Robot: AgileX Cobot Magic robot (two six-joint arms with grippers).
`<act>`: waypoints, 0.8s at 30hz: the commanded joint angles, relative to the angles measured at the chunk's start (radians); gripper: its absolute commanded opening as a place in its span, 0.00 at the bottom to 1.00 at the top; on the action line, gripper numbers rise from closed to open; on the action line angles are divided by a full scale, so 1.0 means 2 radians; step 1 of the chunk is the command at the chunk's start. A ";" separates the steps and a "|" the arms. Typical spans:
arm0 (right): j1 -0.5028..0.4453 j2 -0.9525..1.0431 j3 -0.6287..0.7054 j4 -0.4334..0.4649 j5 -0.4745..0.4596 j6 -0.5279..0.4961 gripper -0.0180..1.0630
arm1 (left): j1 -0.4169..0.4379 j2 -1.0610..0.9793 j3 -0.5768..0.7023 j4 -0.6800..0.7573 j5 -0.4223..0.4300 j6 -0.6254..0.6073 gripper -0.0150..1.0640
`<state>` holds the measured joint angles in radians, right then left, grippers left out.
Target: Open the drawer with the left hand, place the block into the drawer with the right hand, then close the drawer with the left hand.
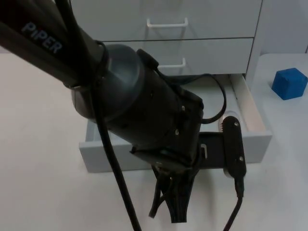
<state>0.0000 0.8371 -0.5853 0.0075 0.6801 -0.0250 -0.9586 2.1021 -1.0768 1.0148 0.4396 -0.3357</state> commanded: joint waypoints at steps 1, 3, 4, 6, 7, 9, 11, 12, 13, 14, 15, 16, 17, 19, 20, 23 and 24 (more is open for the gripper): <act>-0.001 -0.001 -0.006 0.001 -0.006 -0.005 0.98 | -0.010 -0.007 0.003 -0.018 -0.017 0.000 0.01; -0.001 -0.001 -0.006 0.001 -0.006 -0.005 0.98 | -0.010 -0.007 0.003 -0.018 -0.017 0.000 0.03; -0.001 -0.001 -0.006 0.001 -0.006 -0.005 0.98 | -0.010 -0.007 0.003 -0.018 -0.019 0.000 0.08; -0.001 -0.001 -0.006 0.001 -0.006 -0.005 0.98 | -0.010 -0.007 0.003 -0.018 -0.020 0.000 0.23; -0.001 -0.001 -0.006 0.001 -0.006 -0.005 0.98 | -0.010 -0.007 0.003 -0.018 -0.020 0.000 0.23; -0.001 -0.001 -0.006 0.001 -0.006 -0.005 0.98 | -0.010 -0.007 0.003 -0.019 -0.022 0.000 0.41; -0.001 -0.001 -0.006 0.001 -0.007 -0.005 0.98 | -0.010 -0.009 0.003 -0.019 -0.022 0.000 0.56; -0.001 -0.001 -0.006 0.001 -0.007 -0.005 0.98 | -0.010 -0.009 0.003 -0.019 -0.022 0.000 0.56; -0.001 -0.001 -0.006 0.001 -0.007 -0.005 0.98 | -0.010 -0.012 0.003 -0.019 -0.020 0.000 0.63; -0.001 -0.001 -0.006 0.000 -0.007 -0.005 0.98 | -0.010 -0.016 0.003 -0.020 -0.014 0.000 0.67; -0.001 -0.001 -0.006 0.000 -0.007 -0.005 0.98 | -0.010 -0.022 0.003 -0.023 -0.012 0.000 0.70; -0.001 -0.001 -0.006 0.000 -0.007 -0.005 0.98 | -0.010 -0.030 0.003 -0.032 -0.006 0.000 0.70; -0.001 -0.001 -0.006 0.000 -0.007 -0.005 0.98 | -0.010 -0.038 0.003 -0.050 0.000 0.012 0.70; -0.001 -0.001 -0.006 0.000 -0.007 -0.005 0.98 | -0.010 -0.048 0.003 -0.076 0.004 0.034 0.70; -0.001 -0.001 -0.006 0.000 -0.007 -0.005 0.98 | -0.010 -0.059 0.003 -0.115 0.008 0.061 0.70; -0.001 -0.001 -0.006 0.000 -0.007 -0.005 0.98 | -0.010 -0.080 0.003 -0.207 0.016 0.136 0.70; -0.001 -0.001 -0.006 0.000 -0.007 -0.005 0.98 | -0.010 -0.092 0.003 -0.251 0.023 0.168 0.70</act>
<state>0.0000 0.8371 -0.5853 0.0075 0.6801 -0.0250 -0.9747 1.9359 -1.0669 0.5749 0.4721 -0.0436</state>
